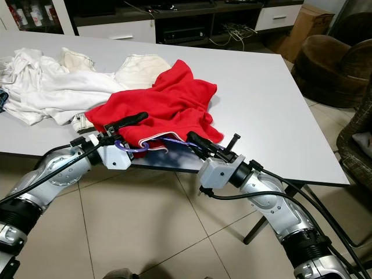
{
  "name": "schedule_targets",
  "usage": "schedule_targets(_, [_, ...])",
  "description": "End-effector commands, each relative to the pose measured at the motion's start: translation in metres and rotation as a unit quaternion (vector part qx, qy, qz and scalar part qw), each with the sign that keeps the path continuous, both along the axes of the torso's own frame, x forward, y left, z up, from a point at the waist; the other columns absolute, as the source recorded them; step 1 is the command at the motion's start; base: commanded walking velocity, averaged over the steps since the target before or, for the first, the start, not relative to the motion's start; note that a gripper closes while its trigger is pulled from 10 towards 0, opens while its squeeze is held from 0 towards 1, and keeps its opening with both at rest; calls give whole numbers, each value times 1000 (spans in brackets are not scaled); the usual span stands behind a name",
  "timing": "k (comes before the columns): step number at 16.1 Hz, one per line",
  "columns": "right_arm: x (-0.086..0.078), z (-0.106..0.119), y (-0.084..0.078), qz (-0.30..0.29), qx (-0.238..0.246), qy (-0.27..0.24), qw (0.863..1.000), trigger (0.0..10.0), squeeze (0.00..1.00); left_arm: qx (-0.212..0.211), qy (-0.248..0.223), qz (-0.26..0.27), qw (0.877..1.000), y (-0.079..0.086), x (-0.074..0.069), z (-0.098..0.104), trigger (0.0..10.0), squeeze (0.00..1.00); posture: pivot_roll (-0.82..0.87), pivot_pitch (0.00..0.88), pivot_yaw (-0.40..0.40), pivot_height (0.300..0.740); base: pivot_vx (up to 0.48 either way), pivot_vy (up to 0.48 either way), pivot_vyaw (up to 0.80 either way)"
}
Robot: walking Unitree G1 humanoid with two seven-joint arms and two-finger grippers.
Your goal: Hang hanger
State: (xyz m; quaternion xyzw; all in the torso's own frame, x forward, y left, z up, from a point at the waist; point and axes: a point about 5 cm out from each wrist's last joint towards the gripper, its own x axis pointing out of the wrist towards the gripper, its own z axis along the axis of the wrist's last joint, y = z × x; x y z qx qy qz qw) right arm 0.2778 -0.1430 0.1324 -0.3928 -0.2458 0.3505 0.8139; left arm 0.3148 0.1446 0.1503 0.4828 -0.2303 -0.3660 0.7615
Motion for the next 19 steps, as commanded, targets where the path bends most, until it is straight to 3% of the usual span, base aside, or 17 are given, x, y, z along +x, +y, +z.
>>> schedule_targets(1, [-1, 16, 9, 31, 12, -38, 999, 10000, 0, 19, 4, -15, 1000, -4, -1, -4, 10000, 0, 125, 0, -21, 740, 0, 0, 0])
schedule_targets(2, [0, 17, 7, 31, 8, -40, 999, 10000, 0, 27, 4, -19, 999, -4, -1, -5, 10000, 0, 125, 0, -22, 740, 0, 0, 0])
schedule_targets(3, [1, 18, 5, 28, 4, -43, 999, 10000, 0, 33, 5, -23, 999, -5, -1, -6, 4039, 0, 122, 0, -23, 740, 0, 0, 0])
schedule_targets(4, [1, 19, 5, 26, 5, -45, 999, 10000, 0, 33, 8, -28, 999, -6, -2, -6, 0, 0, 119, 0, -23, 740, 0, 0, 0])
schedule_targets(11, [-3, 21, 4, 26, 7, -52, 998, 10000, 0, 39, 19, -44, 998, -11, -5, -11, 0, 0, 105, 0, -22, 740, 0, 0, 0])
schedule_targets(19, [-2, 23, 4, 18, 12, -65, 998, 10000, 0, 41, 13, -24, 999, -7, 1, -8, 0, 0, 111, 0, -20, 740, 0, 0, 0])
